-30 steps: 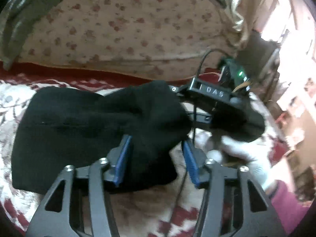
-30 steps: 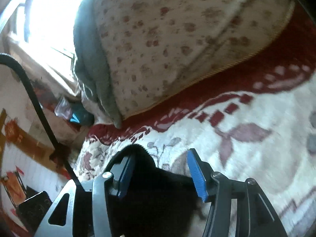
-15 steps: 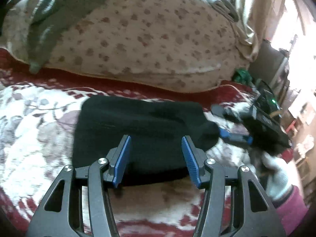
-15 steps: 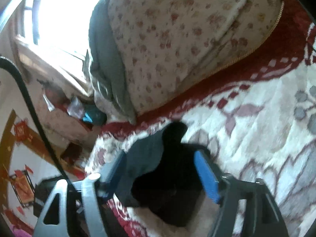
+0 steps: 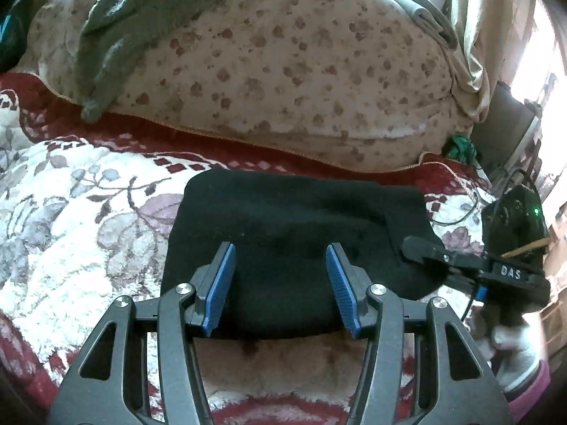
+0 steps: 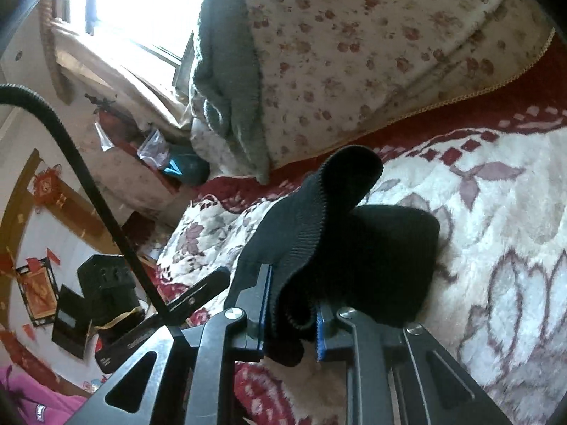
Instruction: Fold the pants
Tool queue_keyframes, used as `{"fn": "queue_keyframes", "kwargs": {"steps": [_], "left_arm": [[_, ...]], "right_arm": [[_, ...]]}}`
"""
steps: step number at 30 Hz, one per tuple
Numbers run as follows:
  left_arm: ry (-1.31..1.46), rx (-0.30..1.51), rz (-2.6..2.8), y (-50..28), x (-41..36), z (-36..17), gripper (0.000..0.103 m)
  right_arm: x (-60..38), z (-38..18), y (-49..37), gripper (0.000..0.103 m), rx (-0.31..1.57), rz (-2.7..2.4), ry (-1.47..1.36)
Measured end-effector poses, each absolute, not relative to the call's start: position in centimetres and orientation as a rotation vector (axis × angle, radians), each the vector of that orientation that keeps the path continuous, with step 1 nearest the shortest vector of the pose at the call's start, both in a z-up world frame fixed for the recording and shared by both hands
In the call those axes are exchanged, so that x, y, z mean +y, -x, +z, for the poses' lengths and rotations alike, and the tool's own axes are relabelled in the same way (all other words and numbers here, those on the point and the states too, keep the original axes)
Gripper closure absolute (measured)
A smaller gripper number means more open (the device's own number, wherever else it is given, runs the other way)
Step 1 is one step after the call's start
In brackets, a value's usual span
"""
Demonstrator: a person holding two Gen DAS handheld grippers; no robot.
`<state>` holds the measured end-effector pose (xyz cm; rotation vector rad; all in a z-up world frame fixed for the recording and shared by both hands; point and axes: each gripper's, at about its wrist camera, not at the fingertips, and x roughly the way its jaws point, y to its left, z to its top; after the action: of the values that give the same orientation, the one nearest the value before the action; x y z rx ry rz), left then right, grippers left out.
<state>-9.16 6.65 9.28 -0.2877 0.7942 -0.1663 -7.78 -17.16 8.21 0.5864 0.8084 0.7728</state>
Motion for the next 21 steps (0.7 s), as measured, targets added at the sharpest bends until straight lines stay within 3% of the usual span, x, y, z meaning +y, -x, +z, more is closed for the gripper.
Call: {"fn": "queue_keyframes", "kwargs": {"steps": [11, 21], "left_arm": [[0.242, 0.866, -0.089, 7.5, 5.7, 7.1, 0.051], [0.202, 0.875, -0.05, 7.5, 5.1, 7.1, 0.051]], "right_arm": [[-18.5, 5.6, 7.6, 0.084, 0.848, 0.62, -0.563], [-18.3, 8.3, 9.1, 0.079, 0.848, 0.547, -0.442]]}}
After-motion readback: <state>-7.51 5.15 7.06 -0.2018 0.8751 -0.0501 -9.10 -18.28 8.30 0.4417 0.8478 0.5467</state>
